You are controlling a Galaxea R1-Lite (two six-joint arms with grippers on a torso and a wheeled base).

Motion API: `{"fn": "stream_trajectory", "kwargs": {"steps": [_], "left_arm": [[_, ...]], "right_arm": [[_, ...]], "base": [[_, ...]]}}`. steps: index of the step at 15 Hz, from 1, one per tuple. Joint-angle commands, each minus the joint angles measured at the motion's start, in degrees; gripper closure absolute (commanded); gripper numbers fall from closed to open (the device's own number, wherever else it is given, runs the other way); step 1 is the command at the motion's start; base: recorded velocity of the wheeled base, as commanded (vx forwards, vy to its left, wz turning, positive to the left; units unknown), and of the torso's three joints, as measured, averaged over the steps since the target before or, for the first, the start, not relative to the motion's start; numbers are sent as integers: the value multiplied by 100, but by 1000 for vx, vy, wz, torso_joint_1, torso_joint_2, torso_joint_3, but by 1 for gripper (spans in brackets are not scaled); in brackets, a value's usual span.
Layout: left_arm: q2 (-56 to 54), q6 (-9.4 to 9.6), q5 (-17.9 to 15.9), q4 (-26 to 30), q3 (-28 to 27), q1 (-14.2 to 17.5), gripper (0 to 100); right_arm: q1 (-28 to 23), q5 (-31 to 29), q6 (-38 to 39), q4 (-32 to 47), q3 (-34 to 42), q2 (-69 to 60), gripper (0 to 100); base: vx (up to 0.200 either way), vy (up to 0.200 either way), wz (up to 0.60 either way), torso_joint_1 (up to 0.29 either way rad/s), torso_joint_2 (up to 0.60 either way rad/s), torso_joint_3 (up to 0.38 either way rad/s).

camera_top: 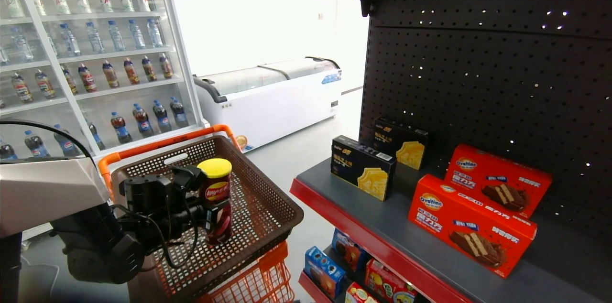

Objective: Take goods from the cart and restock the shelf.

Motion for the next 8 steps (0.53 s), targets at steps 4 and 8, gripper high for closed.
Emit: {"fn": "stream_trajectory", "kwargs": {"steps": [4,8], "left_arm": [[-1589,16,243,611,-51,-206,100],[-3479,-133,286,3309,-420,-303,100]], "right_arm": [[1,4,0,-2,0,-1,0],[1,4,0,-2,0,-1,0]], "base": [[0,0,0,0,0,0],[0,0,0,0,0,0]]}}
